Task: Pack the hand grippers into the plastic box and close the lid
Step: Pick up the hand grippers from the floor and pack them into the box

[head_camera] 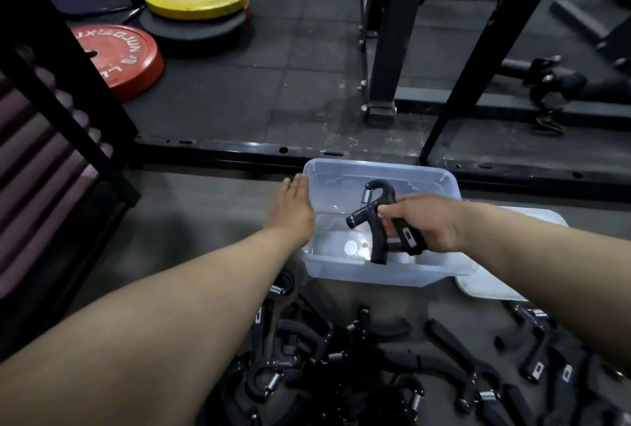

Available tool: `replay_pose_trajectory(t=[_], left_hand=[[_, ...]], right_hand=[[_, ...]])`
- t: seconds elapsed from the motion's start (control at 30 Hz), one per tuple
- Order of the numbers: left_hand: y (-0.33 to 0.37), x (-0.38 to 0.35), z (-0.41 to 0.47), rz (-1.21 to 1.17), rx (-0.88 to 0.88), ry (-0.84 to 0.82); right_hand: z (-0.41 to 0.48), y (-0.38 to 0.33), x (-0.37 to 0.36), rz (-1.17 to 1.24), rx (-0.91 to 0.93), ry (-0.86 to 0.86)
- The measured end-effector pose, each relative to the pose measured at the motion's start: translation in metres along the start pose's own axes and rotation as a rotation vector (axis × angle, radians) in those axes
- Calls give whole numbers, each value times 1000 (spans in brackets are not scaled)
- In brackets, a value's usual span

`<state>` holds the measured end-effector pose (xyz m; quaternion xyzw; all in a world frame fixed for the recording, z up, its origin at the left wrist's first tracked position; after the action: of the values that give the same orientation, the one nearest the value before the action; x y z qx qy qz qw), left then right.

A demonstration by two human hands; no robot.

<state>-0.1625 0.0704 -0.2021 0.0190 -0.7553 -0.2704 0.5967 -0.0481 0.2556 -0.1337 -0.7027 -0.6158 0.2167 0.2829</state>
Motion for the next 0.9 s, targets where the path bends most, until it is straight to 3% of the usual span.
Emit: replay_pose_trajectory(t=[0.17,0.3,0.7,0.77,0.9], left_hand=[[3,-5,-7,-37,-68,9],[-1,-2,-9,-116,-73,50],[-10,-12,-4,-107,-39,79],[-9,-13,-5,-115,-35,74],[-9,-15,-4,-109,-35,85]], right_hand=[[60,13,-13,105,-48,97],[85,35,-19,-58,-96,183],[123,34,-36,-373,-18,75],[127,46,-39,-545,-12,81],[126,55,-39,-1187,-74,16]])
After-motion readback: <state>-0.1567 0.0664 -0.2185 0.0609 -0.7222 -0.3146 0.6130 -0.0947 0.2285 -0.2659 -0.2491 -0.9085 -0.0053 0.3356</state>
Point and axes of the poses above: each hand's wrist, its own z-axis towards the middle knuckle, its own x-axis out of the back of the hand, y = z × x, the point moved 5 cm from there along z, towards the middle knuckle, and after that the axes turned 3 degrees about z, right-handed, at the moved point
